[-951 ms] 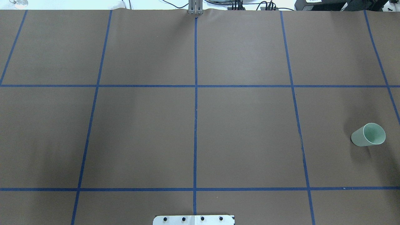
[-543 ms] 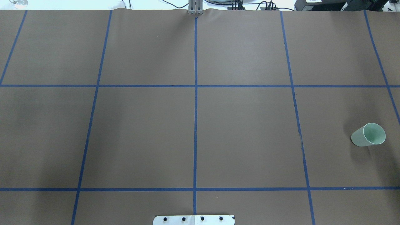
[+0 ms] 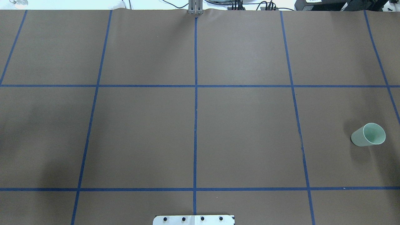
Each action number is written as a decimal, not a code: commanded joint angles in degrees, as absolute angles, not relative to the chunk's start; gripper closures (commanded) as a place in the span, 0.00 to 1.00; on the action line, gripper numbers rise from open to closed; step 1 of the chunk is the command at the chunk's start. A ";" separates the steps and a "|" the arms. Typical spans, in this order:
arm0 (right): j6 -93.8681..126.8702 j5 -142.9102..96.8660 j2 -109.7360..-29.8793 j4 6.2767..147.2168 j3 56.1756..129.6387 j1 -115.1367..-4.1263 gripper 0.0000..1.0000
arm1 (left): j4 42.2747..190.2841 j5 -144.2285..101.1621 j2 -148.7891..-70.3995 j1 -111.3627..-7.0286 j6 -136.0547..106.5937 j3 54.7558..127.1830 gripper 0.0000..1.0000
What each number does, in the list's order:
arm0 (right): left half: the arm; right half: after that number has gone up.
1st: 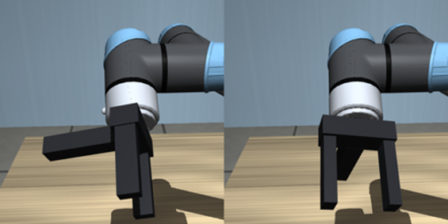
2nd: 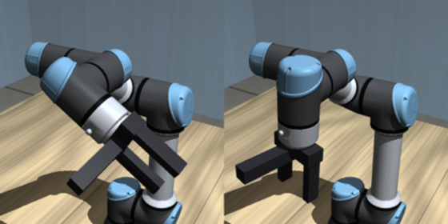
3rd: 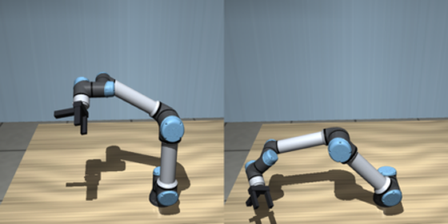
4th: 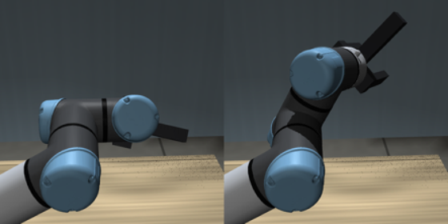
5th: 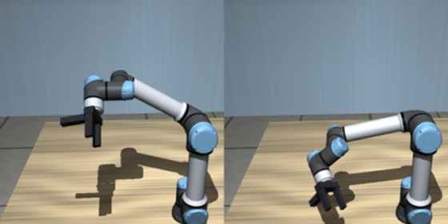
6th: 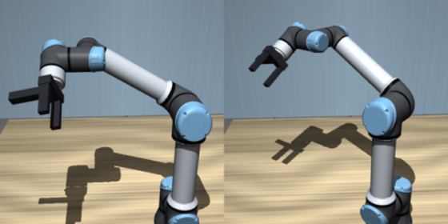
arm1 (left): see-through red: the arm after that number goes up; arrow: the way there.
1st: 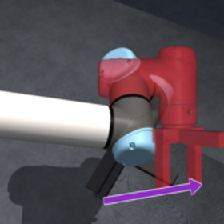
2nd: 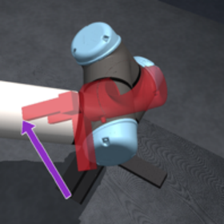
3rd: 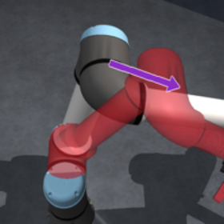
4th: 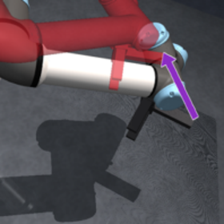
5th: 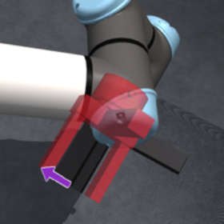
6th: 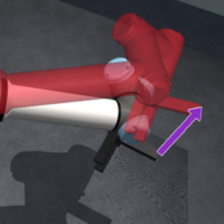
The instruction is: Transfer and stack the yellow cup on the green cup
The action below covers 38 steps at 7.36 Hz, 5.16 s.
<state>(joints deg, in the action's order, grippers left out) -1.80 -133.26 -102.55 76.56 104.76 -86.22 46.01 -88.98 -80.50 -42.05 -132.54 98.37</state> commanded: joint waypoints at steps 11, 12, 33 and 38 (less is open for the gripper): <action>-2.20 -134.03 -102.66 74.53 104.68 -86.22 0.00 | 43.77 -110.30 -83.58 -38.32 -144.75 89.83 0.00; -2.28 -134.03 -102.66 74.53 104.68 -86.22 0.00 | 46.21 -110.30 -83.50 -38.32 -146.41 89.56 0.00; -1.76 -134.56 -102.22 70.66 103.18 -86.13 0.00 | 60.20 -115.58 -78.93 -37.35 -145.03 76.55 0.78; -1.58 -134.65 -102.04 70.75 103.10 -86.13 0.00 | 60.12 -100.07 -76.29 -40.76 -135.02 81.39 0.81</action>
<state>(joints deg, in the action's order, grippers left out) -1.60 -134.58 -102.06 70.75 103.10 -86.08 60.05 -105.40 -76.68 -38.79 -137.80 80.78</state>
